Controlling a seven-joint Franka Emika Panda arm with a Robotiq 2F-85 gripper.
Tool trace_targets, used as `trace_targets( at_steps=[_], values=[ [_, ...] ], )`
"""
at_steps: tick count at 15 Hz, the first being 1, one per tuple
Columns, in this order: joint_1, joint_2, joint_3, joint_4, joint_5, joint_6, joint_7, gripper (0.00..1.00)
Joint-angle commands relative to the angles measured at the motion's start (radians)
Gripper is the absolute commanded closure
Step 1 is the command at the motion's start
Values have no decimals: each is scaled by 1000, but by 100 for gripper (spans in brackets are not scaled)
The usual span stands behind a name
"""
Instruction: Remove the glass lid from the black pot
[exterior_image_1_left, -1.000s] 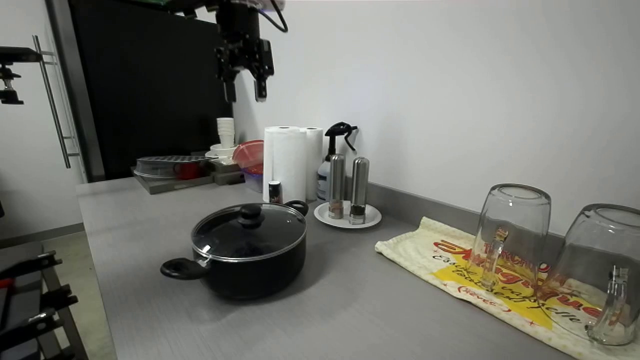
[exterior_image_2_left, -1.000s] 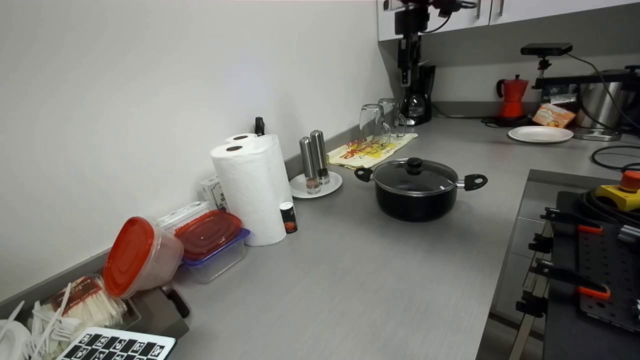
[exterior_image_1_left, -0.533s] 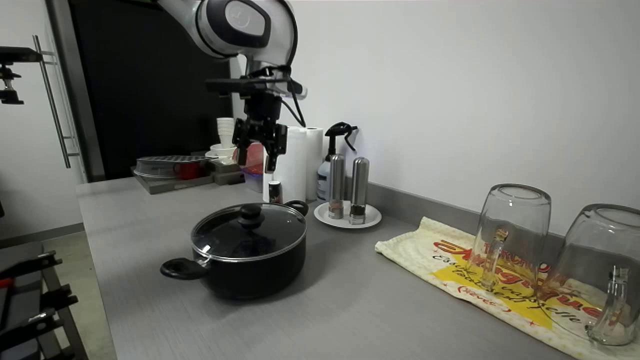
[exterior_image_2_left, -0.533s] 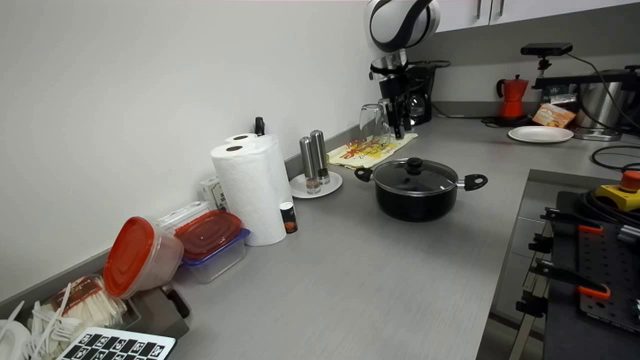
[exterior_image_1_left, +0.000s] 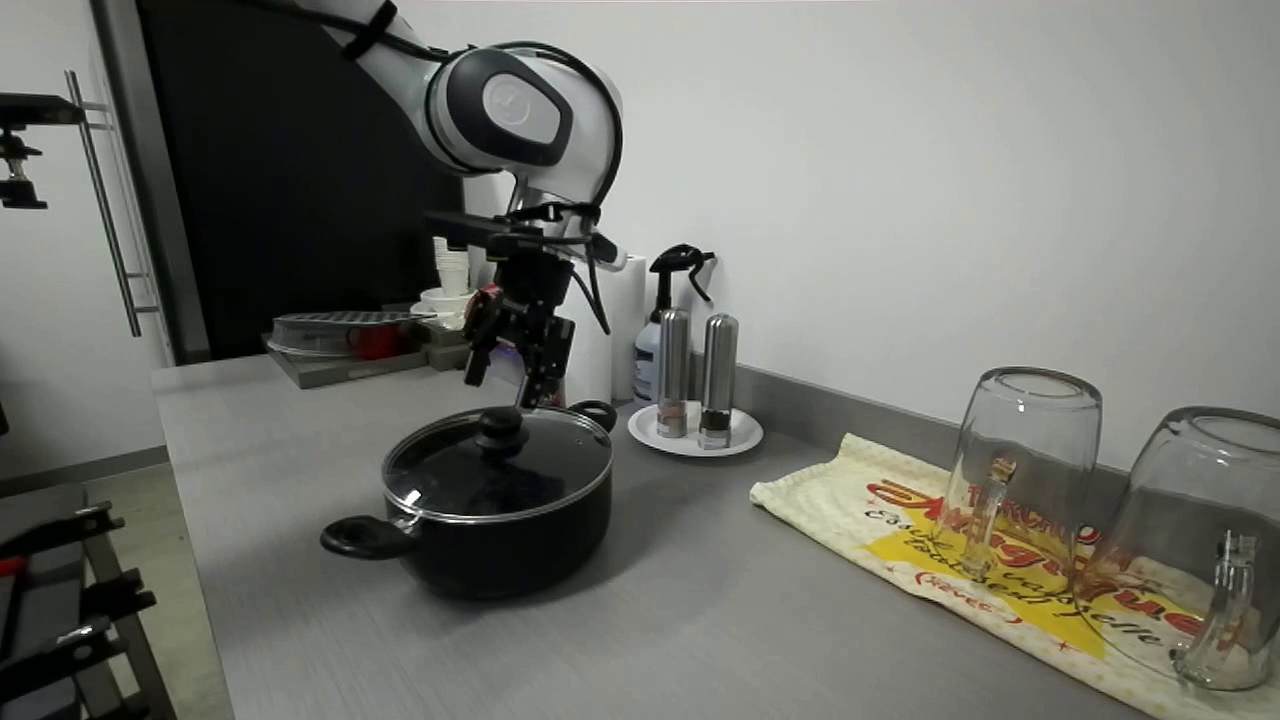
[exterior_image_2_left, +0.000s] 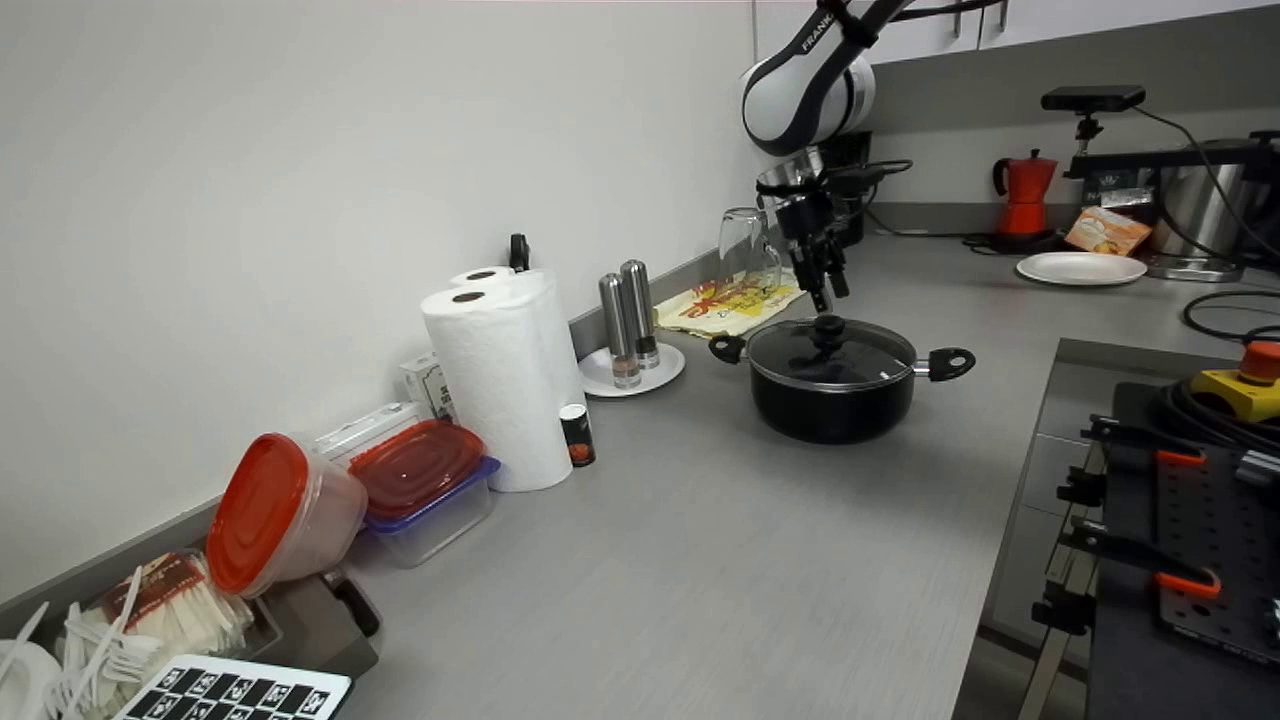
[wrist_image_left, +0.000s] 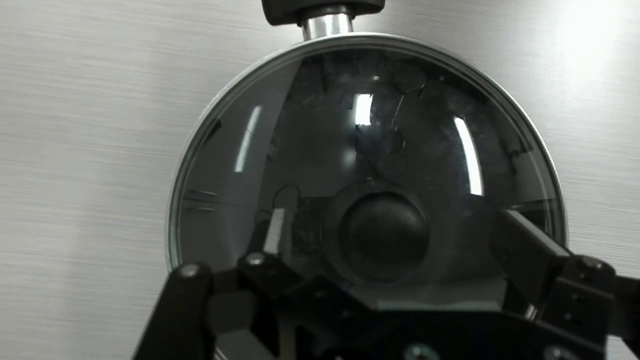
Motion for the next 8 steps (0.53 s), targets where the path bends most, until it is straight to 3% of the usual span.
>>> trace_targets(
  at_steps=[1, 8],
  values=[
    [-32, 14, 13, 32, 45, -51, -20, 0],
    [-20, 48, 29, 98, 36, -109, -8, 0]
  ],
)
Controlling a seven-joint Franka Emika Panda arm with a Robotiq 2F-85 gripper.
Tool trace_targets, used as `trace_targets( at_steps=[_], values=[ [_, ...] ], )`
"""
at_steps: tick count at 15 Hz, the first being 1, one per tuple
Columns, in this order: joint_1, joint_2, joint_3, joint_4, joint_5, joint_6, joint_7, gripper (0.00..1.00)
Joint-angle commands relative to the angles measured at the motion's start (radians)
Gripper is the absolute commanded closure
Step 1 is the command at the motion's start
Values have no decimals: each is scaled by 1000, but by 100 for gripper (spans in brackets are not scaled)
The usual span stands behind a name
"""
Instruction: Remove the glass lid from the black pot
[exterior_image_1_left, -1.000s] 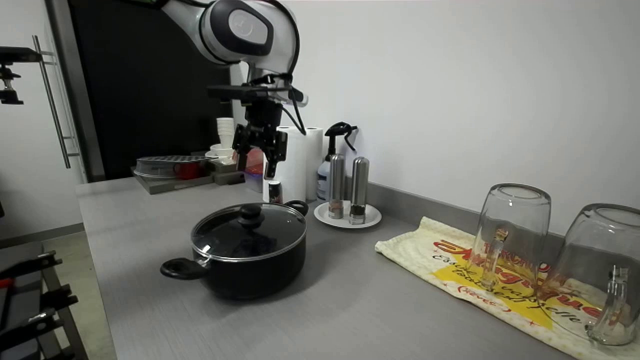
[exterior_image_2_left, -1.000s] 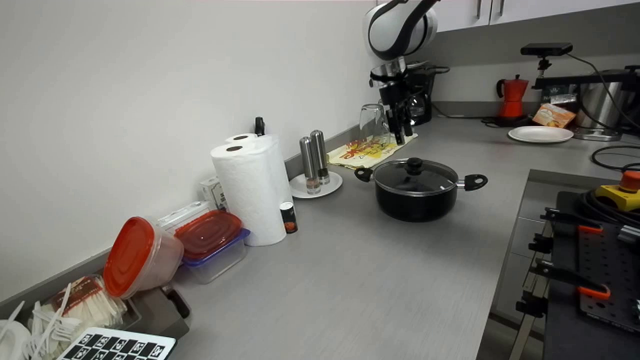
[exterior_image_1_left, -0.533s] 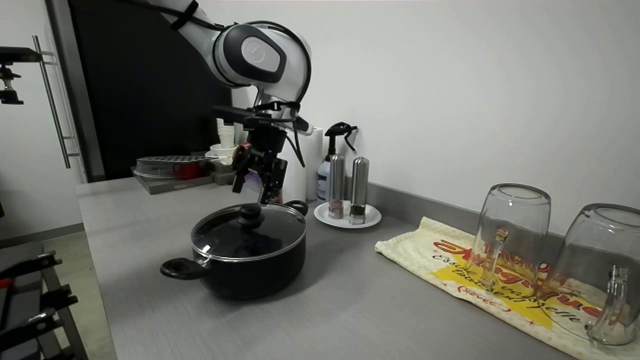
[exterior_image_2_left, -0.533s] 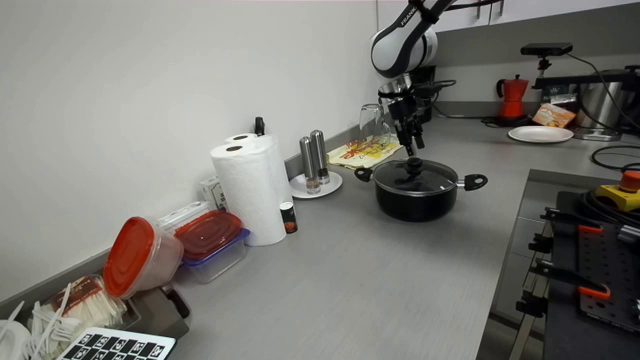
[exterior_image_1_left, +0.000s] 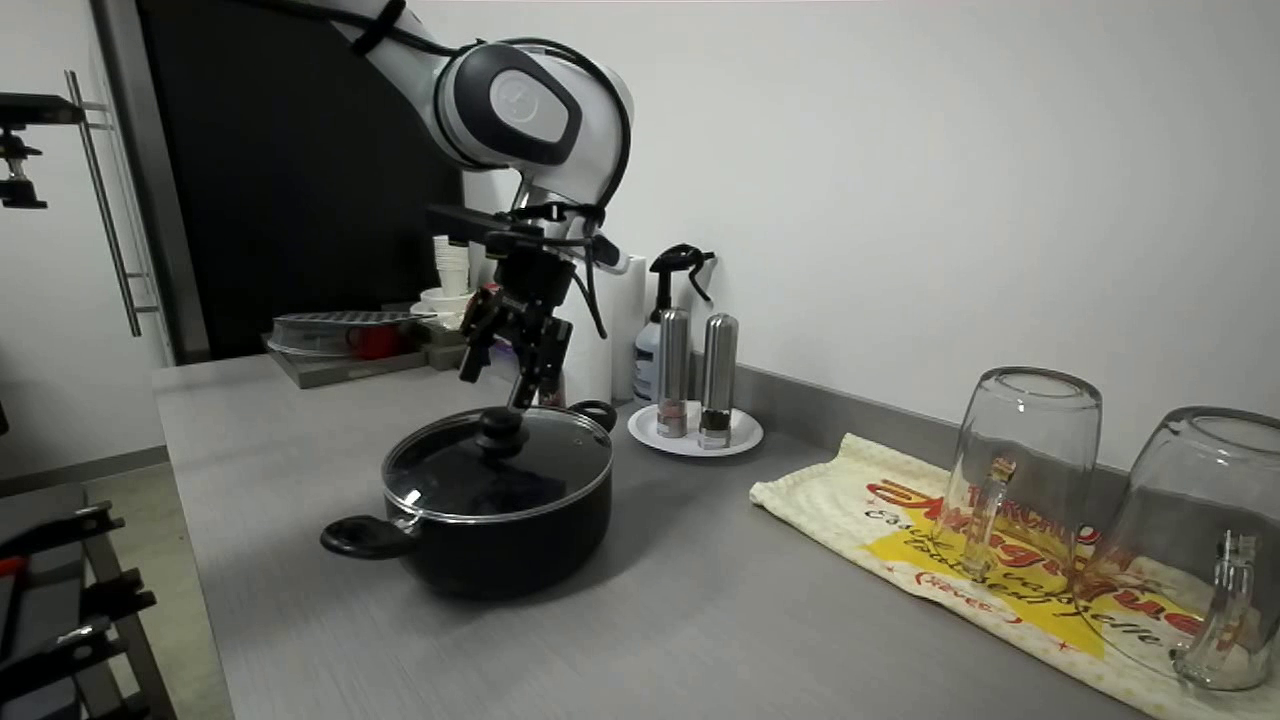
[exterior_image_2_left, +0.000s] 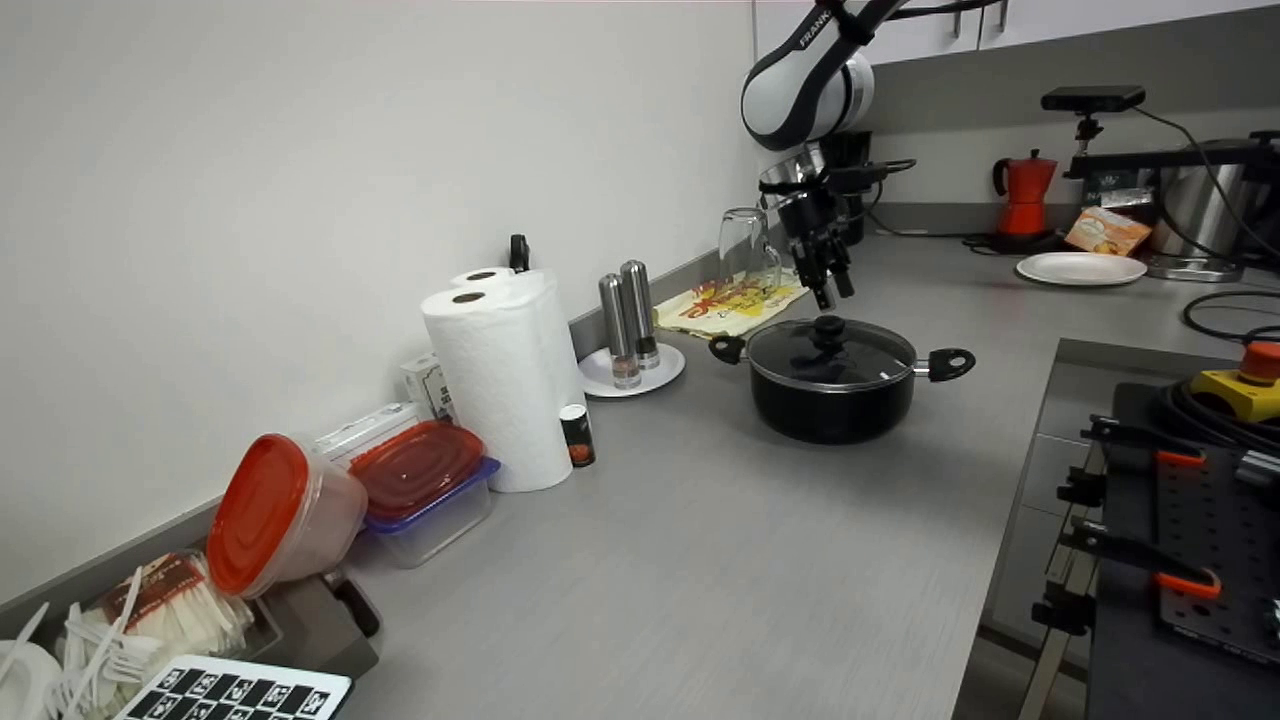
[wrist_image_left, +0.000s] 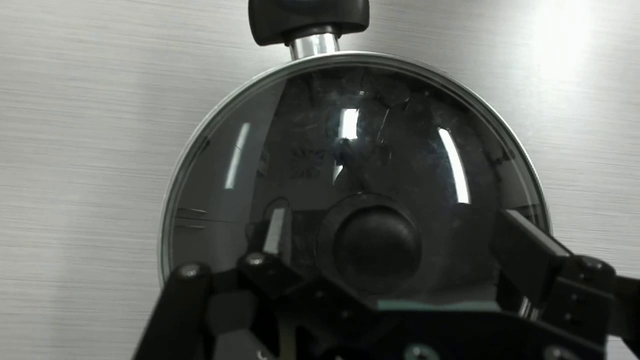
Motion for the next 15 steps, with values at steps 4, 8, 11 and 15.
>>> trace_targets(
  at_steps=[4, 8, 11, 15],
  values=[
    [21, 76, 21, 133, -4, -78, 6, 0],
    [17, 108, 17, 165, -7, -108, 5, 0],
    [10, 121, 19, 170, -2, -120, -1, 0],
    [9, 131, 22, 176, -1, -131, -4, 0]
  ],
)
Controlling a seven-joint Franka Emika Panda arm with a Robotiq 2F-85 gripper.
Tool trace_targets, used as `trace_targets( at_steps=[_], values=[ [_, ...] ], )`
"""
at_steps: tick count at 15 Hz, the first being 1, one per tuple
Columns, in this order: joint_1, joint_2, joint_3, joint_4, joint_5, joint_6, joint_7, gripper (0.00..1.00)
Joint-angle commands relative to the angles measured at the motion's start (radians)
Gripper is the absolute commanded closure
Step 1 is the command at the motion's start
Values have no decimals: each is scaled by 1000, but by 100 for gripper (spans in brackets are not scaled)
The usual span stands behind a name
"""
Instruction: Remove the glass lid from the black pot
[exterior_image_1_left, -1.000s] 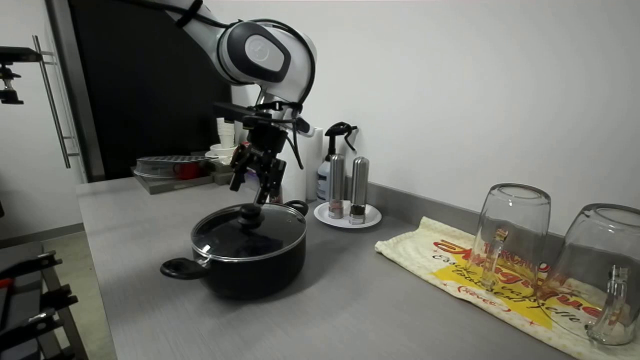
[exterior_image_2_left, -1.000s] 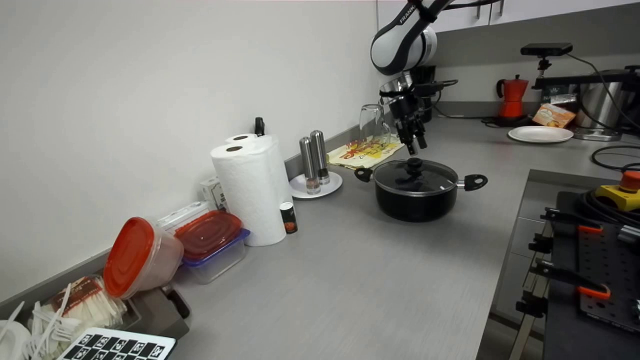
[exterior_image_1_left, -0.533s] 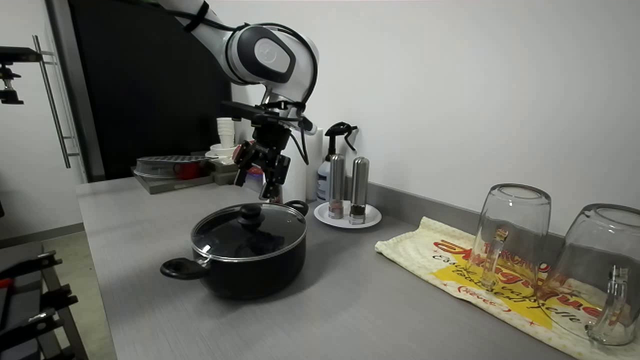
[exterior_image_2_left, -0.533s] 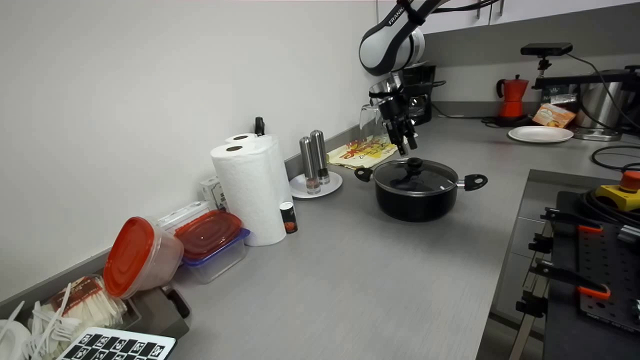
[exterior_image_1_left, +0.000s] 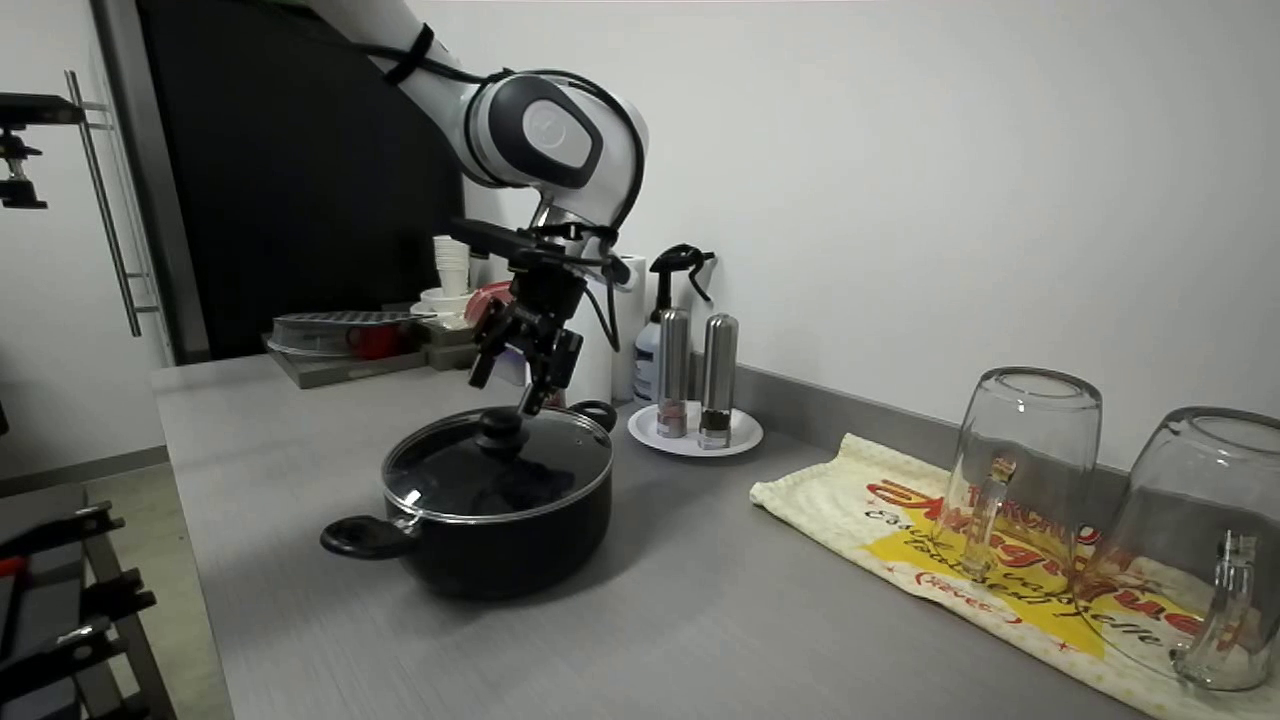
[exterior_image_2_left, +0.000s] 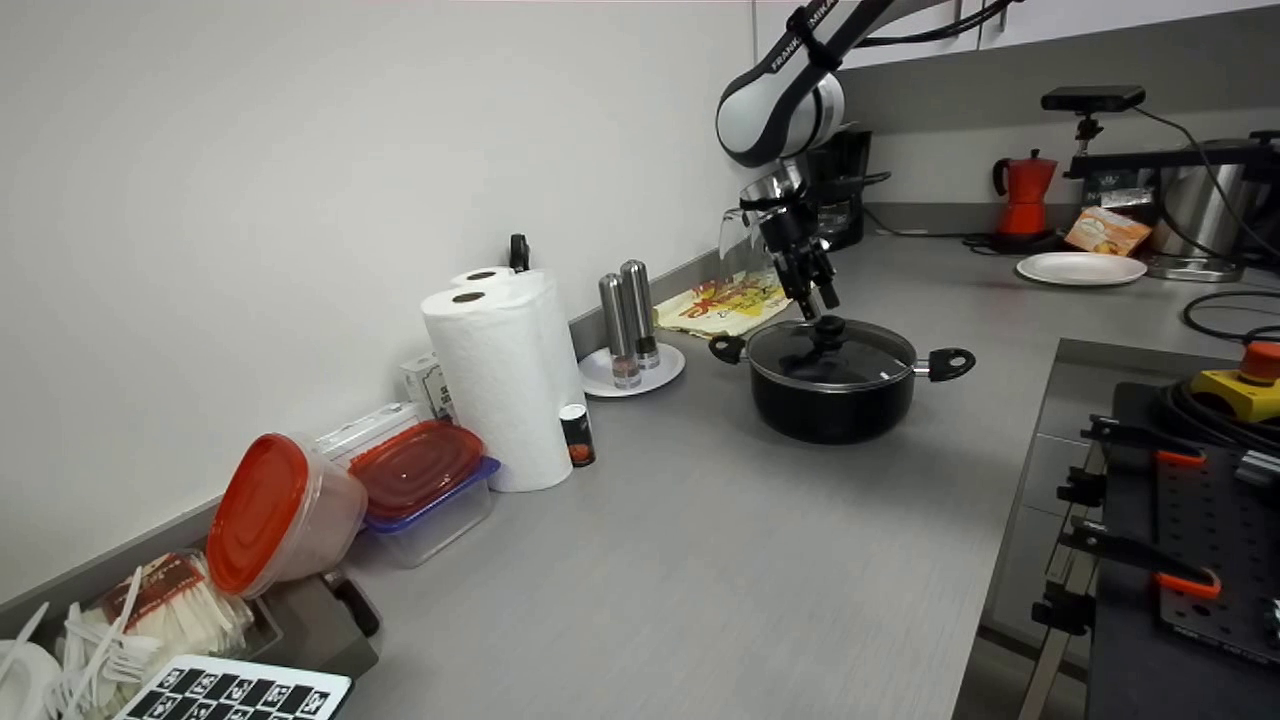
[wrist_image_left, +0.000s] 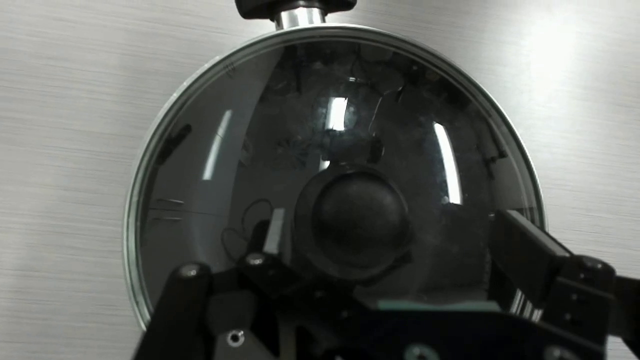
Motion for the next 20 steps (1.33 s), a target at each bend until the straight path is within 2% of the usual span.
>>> trace_targets(
  at_steps=[1, 11, 13, 19, 20],
  values=[
    [0, 22, 4, 41, 1, -45, -4, 0],
    [-4, 64, 6, 65, 6, -78, -5, 0],
    [-1, 69, 3, 66, -6, -76, -6, 26],
    [0, 74, 1, 78, -15, -83, -3, 72],
    [0, 74, 1, 79, -15, -86, -2, 75]
  ],
)
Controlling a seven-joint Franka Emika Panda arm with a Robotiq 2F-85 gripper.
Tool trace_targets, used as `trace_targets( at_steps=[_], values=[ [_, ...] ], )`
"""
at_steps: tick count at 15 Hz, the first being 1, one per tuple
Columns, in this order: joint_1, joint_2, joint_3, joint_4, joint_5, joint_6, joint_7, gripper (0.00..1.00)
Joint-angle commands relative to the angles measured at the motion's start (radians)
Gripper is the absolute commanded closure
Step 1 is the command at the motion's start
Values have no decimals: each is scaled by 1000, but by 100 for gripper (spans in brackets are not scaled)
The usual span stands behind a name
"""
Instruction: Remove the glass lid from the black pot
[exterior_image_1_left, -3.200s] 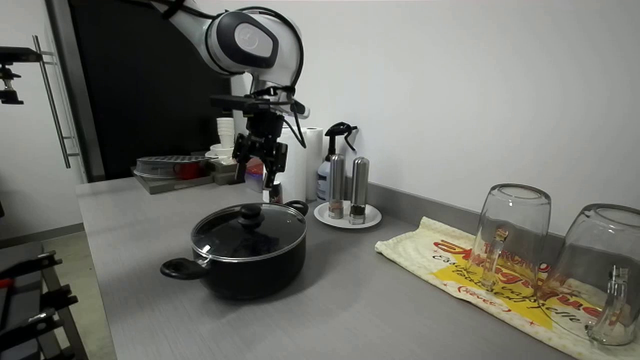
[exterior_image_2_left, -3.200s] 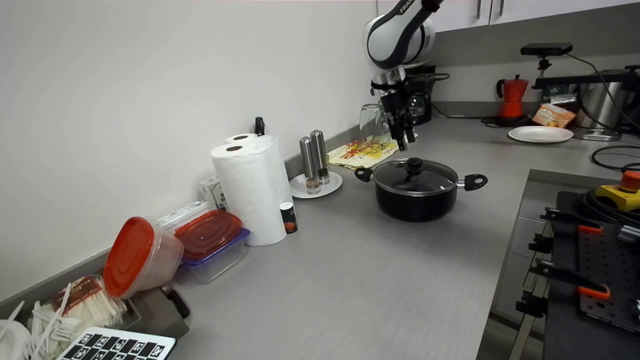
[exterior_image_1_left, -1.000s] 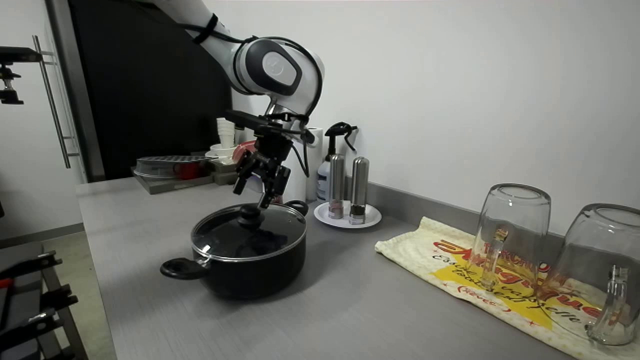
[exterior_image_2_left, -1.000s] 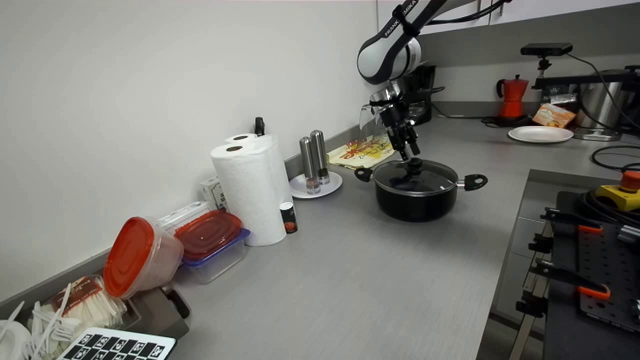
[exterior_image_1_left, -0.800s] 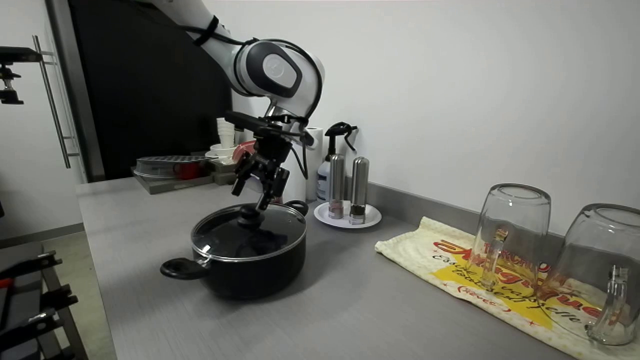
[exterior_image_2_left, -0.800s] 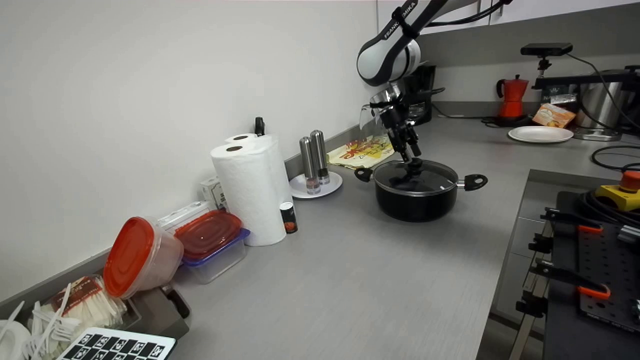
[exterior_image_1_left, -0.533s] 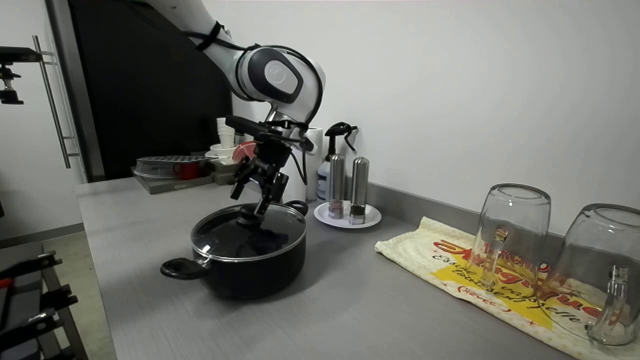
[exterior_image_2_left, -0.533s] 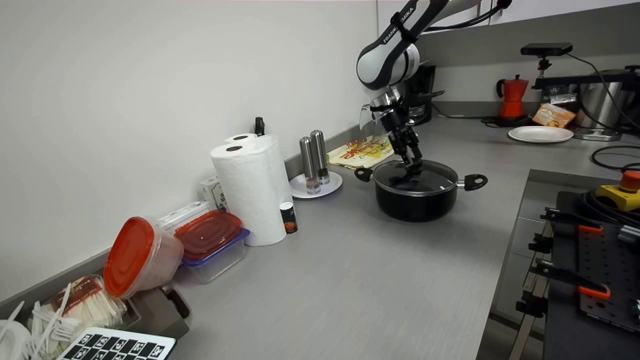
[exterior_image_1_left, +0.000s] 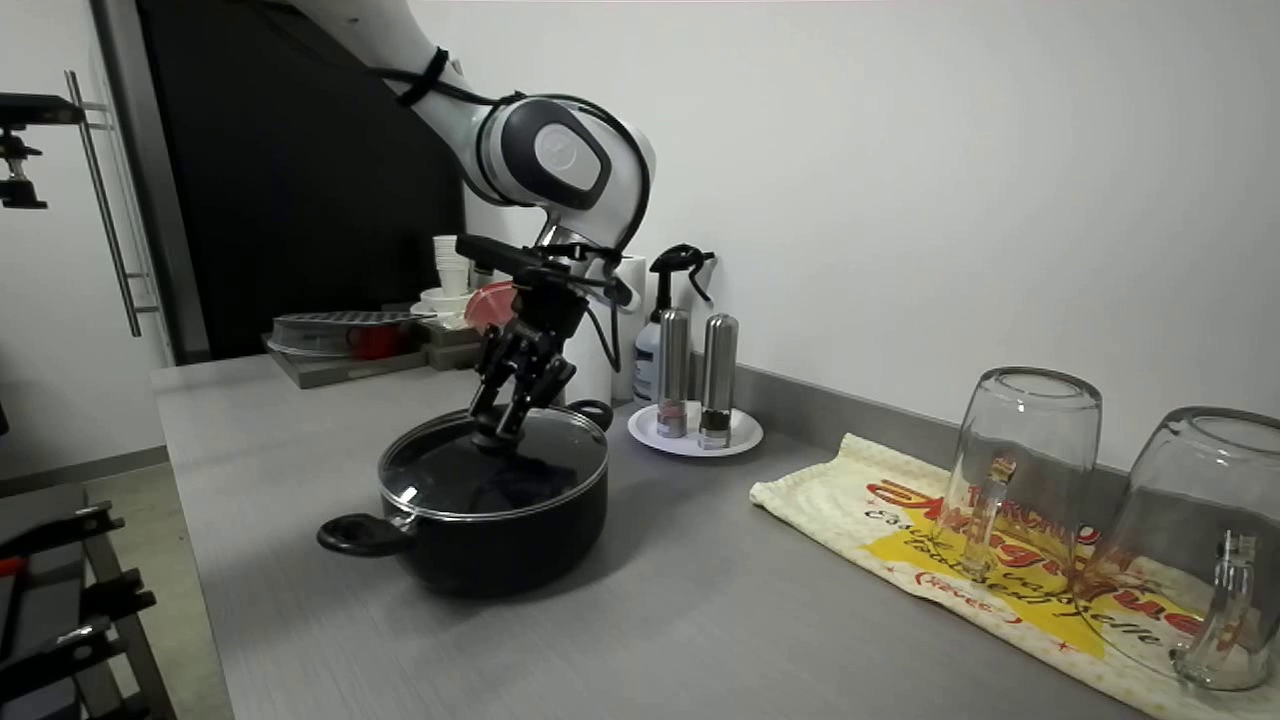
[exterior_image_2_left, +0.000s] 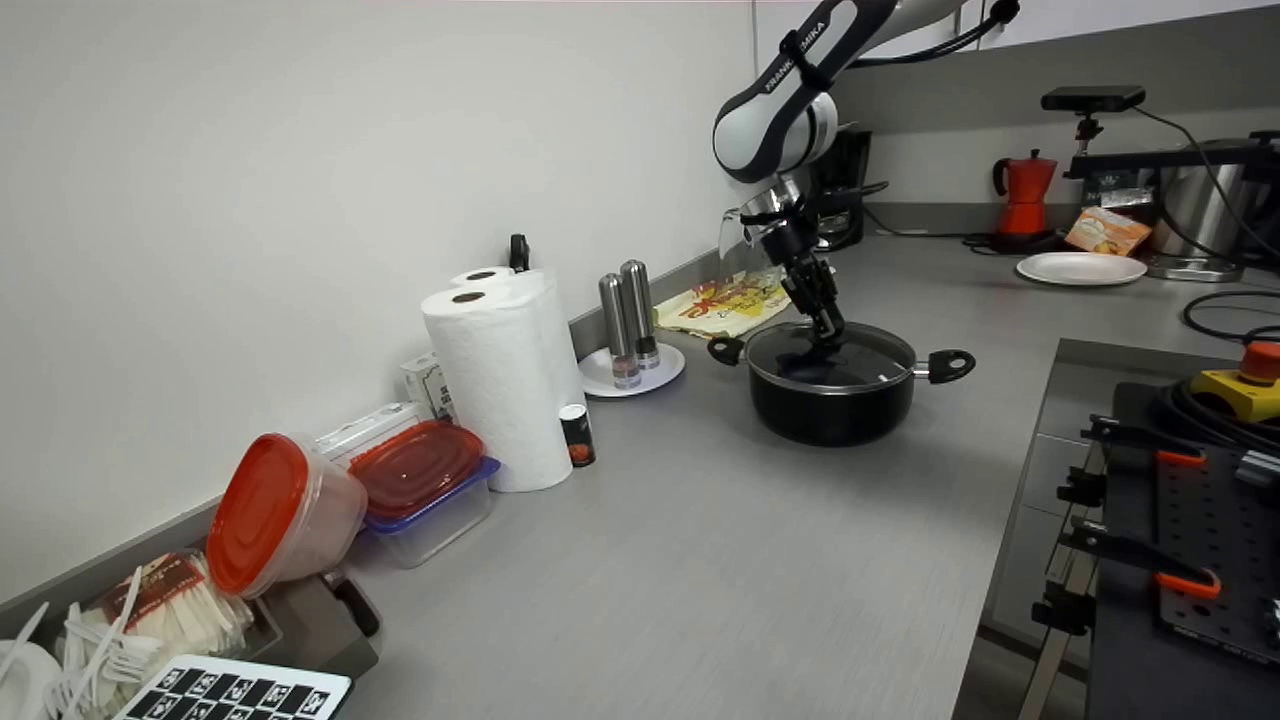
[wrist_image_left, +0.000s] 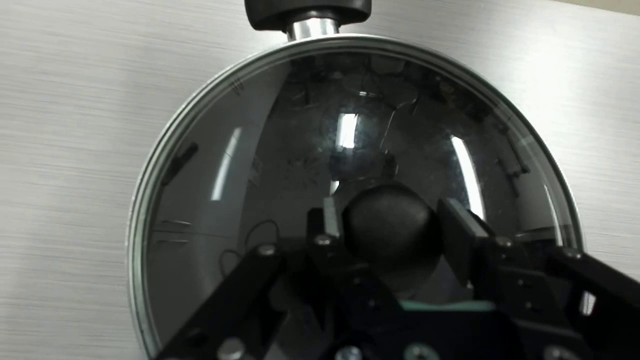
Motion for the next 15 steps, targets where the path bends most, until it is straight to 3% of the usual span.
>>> trace_targets(
  at_steps=[1, 5, 11, 15],
  values=[
    [2, 17, 3, 35, -6, -39, -2, 75],
    [-3, -28, 10, 14, 4, -58, -20, 75],
    [39, -233, 20, -99, -42, -51, -26, 75],
    [106, -293, 33, -33, -117, -124, 14, 75]
  ],
)
